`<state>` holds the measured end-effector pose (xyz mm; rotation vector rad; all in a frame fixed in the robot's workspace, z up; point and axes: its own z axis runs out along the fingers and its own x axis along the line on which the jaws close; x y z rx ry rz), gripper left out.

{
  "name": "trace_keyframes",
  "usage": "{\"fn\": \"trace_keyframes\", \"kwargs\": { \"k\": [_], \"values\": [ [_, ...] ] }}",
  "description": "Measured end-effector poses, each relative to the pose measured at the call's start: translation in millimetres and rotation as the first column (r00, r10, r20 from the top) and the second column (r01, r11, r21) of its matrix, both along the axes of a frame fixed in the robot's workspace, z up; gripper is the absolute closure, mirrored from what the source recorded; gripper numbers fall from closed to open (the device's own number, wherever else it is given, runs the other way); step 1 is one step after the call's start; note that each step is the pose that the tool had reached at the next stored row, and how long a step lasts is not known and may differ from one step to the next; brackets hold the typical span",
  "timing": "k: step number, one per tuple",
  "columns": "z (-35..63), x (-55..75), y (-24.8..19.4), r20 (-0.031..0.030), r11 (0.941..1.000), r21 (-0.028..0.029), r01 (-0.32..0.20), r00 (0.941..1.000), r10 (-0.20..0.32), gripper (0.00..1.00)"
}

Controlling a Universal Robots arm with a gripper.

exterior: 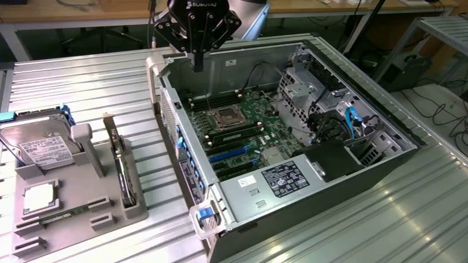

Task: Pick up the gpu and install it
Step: 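Reach for the gpu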

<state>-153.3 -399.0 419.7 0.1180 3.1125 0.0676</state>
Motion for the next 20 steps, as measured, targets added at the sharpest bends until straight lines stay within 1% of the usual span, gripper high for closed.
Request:
{"fn": "trace_keyframes", "kwargs": {
  "k": [20],
  "values": [
    [0.0, -22.1, -0.3, 0.0000, 1.0000, 0.0000, 0.000, 1.0000, 0.000, 0.89]
  ]
}}
